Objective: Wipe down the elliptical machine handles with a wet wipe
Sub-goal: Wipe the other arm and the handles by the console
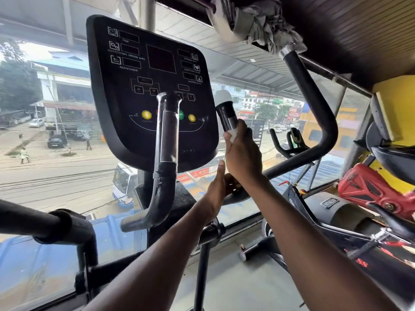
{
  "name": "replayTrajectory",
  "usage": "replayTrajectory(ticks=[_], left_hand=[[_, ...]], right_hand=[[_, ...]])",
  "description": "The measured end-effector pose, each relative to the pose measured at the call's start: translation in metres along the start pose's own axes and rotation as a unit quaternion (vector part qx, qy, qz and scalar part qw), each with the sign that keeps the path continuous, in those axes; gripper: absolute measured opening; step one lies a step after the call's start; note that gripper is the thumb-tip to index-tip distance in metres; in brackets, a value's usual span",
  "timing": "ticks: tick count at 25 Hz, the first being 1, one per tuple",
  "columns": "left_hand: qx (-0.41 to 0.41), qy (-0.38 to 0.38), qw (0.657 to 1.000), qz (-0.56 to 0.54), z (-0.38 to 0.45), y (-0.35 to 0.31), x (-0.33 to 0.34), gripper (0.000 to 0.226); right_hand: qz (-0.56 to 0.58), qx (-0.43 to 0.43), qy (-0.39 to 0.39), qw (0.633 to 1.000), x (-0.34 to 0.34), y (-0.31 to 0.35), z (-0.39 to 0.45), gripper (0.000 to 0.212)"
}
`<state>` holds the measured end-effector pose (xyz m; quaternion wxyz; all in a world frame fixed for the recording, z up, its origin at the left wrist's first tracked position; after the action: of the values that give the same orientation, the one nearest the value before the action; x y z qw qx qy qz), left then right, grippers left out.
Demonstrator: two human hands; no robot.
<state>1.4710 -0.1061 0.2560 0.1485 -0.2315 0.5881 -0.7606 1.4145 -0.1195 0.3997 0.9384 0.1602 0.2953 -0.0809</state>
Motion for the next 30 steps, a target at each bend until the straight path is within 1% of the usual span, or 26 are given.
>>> replayTrajectory(ticks=[2, 3, 4, 5, 6, 7, 9, 10, 12, 14, 15, 16, 17, 18, 19, 20, 21, 23, 25, 27, 28, 29, 30], left_hand=[[-0.003, 0.007, 1.0, -0.024, -0.002, -0.001, -0.002, 0.096], [-0.002, 0.007, 0.999, -0.033, -0.004, -0.002, -0.002, 0.096], [-0.002, 0.005, 0.999, -0.037, -0.006, -0.003, -0.001, 0.096], [-0.001, 0.004, 0.999, -0.036, -0.007, -0.004, 0.001, 0.096], [0.0, 0.002, 0.999, -0.035, -0.007, -0.004, 0.003, 0.095], [-0.002, -0.002, 1.0, -0.031, -0.006, -0.004, 0.004, 0.096], [-0.012, -0.019, 0.999, -0.031, -0.006, -0.008, 0.004, 0.094], [-0.02, -0.025, 0.999, -0.038, -0.006, -0.012, 0.005, 0.091], [-0.024, -0.041, 0.998, -0.051, -0.007, -0.023, 0.006, 0.082], [-0.009, -0.058, 0.996, -0.062, -0.006, -0.035, 0.005, 0.073], [-0.001, -0.073, 0.995, -0.066, -0.006, -0.04, 0.002, 0.073], [0.004, -0.089, 0.994, -0.067, -0.006, -0.044, -0.001, 0.079], [0.006, -0.104, 0.992, -0.072, -0.005, -0.046, -0.005, 0.085], [0.007, -0.118, 0.99, -0.078, -0.004, -0.049, -0.007, 0.088], [0.013, -0.129, 0.988, -0.087, -0.005, -0.054, -0.007, 0.085], [0.022, -0.137, 0.986, -0.092, -0.005, -0.058, -0.008, 0.081], [0.029, -0.138, 0.985, -0.095, -0.005, -0.063, -0.005, 0.078], [0.03, -0.127, 0.987, -0.097, -0.001, -0.065, 0.001, 0.077], [0.024, -0.122, 0.987, -0.103, 0.002, -0.065, 0.006, 0.083], [0.028, -0.129, 0.985, -0.11, 0.004, -0.065, 0.006, 0.081], [0.029, -0.135, 0.983, -0.12, 0.005, -0.063, 0.005, 0.077], [0.03, -0.136, 0.981, -0.137, 0.006, -0.061, 0.005, 0.071], [0.034, -0.131, 0.979, -0.15, 0.007, -0.059, 0.004, 0.068]], right_hand=[[-0.103, -0.023, -0.023, 0.994, 0.01, -0.002, -0.016, 0.061], [-0.138, -0.037, -0.039, 0.989, 0.01, -0.006, -0.028, 0.064], [-0.155, -0.048, -0.047, 0.986, 0.012, -0.011, -0.041, 0.066], [-0.154, -0.056, -0.038, 0.986, 0.012, -0.015, -0.051, 0.067], [-0.117, -0.056, -0.017, 0.991, 0.011, -0.019, -0.052, 0.068], [-0.053, -0.036, 0.012, 0.998, 0.01, -0.024, -0.045, 0.065], [0.059, 0.032, 0.074, 0.995, 0.011, -0.033, -0.02, 0.054], [0.086, 0.057, 0.084, 0.991, 0.01, -0.033, -0.008, 0.053], [0.086, 0.062, 0.058, 0.993, 0.004, -0.024, -0.006, 0.052], [0.052, 0.036, 0.02, 0.998, 0.002, -0.021, -0.027, 0.051], [0.074, 0.045, 0.026, 0.996, 0.003, -0.027, -0.037, 0.045], [0.134, 0.082, 0.055, 0.986, 0.003, -0.035, -0.041, 0.039], [0.205, 0.135, 0.102, 0.964, 0.006, -0.044, -0.038, 0.04], [0.243, 0.17, 0.143, 0.944, 0.009, -0.046, -0.03, 0.047], [0.25, 0.18, 0.173, 0.936, 0.01, -0.043, -0.019, 0.052], [0.249, 0.171, 0.194, 0.933, 0.011, -0.035, -0.005, 0.054], [0.245, 0.153, 0.191, 0.938, 0.011, -0.027, 0.011, 0.053], [0.211, 0.104, 0.151, 0.96, 0.01, -0.011, 0.042, 0.045], [0.158, 0.081, 0.11, 0.978, 0.007, -0.001, 0.063, 0.043], [0.085, 0.059, 0.086, 0.991, 0.004, 0.009, 0.066, 0.054], [0.023, 0.034, 0.069, 0.997, 0.001, 0.013, 0.061, 0.061], [-0.051, -0.007, 0.046, 0.998, 0.001, 0.018, 0.051, 0.069], [-0.122, -0.051, 0.016, 0.991, 0.004, 0.022, 0.036, 0.073]])
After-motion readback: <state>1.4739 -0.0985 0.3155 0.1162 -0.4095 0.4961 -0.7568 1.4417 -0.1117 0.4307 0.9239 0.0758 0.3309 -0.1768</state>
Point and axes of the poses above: each hand's wrist, its own z-axis towards the middle knuckle, its own x-axis out of the palm, y = z × x, the point moved 8 cm from there along z, towards the middle knuckle, and after that the axes turned 5 degrees about y, right-handed, at the moved point
